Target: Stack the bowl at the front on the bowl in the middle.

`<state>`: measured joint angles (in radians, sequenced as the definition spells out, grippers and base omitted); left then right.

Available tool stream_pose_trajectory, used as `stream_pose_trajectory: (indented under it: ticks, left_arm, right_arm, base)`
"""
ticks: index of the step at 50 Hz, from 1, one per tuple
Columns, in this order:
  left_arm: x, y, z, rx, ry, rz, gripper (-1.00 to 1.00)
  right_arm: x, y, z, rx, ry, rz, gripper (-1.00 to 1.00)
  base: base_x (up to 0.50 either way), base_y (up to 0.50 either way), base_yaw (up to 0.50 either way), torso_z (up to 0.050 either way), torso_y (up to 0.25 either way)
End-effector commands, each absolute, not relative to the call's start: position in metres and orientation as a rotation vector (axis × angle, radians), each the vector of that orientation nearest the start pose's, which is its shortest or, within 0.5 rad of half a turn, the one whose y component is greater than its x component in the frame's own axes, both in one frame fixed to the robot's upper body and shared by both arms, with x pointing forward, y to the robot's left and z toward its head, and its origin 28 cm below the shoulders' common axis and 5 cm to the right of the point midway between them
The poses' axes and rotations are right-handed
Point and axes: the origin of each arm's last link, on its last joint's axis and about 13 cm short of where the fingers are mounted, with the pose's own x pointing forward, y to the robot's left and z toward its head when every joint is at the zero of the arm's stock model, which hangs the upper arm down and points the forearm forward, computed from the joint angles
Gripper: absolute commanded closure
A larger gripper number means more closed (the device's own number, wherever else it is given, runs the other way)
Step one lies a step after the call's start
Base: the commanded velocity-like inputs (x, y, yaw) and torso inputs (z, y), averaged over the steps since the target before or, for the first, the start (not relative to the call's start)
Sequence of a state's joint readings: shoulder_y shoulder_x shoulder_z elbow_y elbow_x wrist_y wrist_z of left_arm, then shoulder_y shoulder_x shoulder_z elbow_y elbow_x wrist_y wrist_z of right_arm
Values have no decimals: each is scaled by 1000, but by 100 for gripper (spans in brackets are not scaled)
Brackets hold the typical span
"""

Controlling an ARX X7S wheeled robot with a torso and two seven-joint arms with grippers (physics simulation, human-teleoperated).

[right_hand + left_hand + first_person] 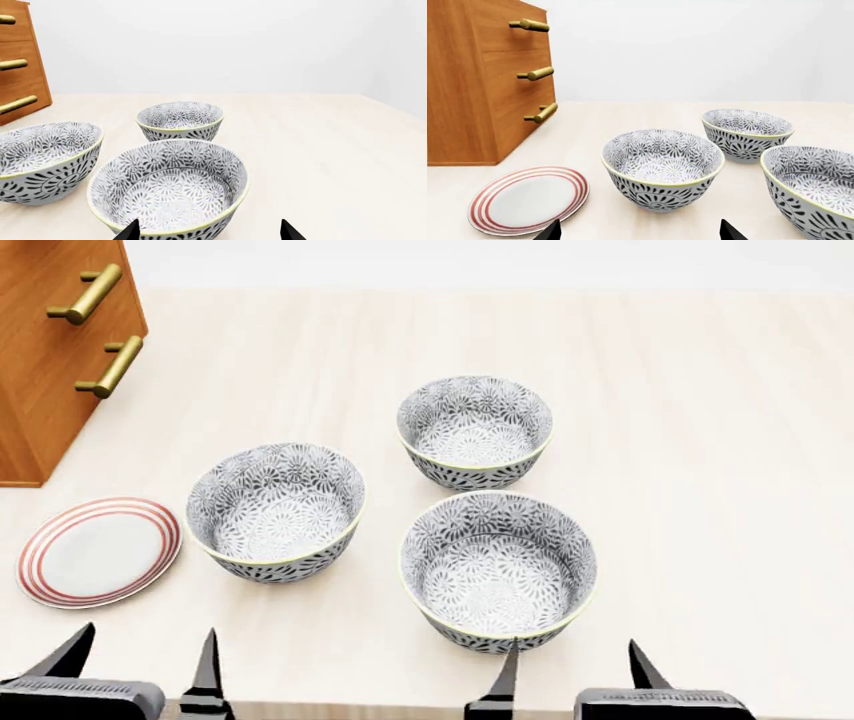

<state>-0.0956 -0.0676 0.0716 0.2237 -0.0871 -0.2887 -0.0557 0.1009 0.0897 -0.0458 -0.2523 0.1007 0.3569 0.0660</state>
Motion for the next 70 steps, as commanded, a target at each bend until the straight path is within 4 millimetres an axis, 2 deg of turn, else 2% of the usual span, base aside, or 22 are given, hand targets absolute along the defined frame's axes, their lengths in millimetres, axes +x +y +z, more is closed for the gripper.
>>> stream_pose_trajectory:
  ticks: [1,2,3,4,5,10,17,21,25,27,40,46,70]
  left_arm:
    - [254,194,155,-6,-91,-114,-100]
    - [256,193,161,3,-116,-104,-100]
    - [262,192,172,10,-146,-93,-100]
    - [262,192,173,10,-146,-93,-100]
    - [268,192,188,9,-160,-88,-100]
    - [280,192,216,35,-229,-40,-100]
    - [289,194,241,2,-245,-35,-100]
    - [287,195,246,-14,-252,-39,-100]
    - [288,195,240,-4,-247,-34,-100]
    - [289,195,238,5,-246,-29,-100]
    - [291,198,236,5,-237,-28,-100]
    - [291,196,234,14,-234,-30,-100]
    - [292,193,227,45,-233,-37,-100]
  right_arm:
    - [256,-118,153,-33,-7,47,-100]
    - [258,-119,158,-27,-4,61,-100]
    - [262,-122,172,-20,-17,60,-100]
    - [262,-122,172,-20,-17,60,-100]
    - [268,-124,192,-43,-22,59,-100]
    - [277,-132,226,-70,-44,37,-100]
    - [278,-135,248,-54,-55,21,-100]
    - [282,-138,246,-53,-53,-38,-100]
    - [283,-141,243,-18,-62,-21,-100]
    - [283,-141,243,-50,-61,-82,-100]
    - [287,-136,239,-46,-52,-29,-100]
    - [288,-134,235,-91,-41,-30,-100]
    - [289,-132,237,-104,-24,-20,-100]
  base:
    - [0,0,0,0,0]
    - [0,0,0,0,0]
    - [0,0,0,0,0]
    - [0,0,0,0,0]
    - [0,0,0,0,0]
    - [0,0,0,0,0]
    - [0,0,0,0,0]
    - [0,0,0,0,0]
    - [0,0,0,0,0]
    - [0,10,0,0,0]
    - [0,500,0,0,0]
    - [0,0,0,0,0]
    - [490,0,0,0,0]
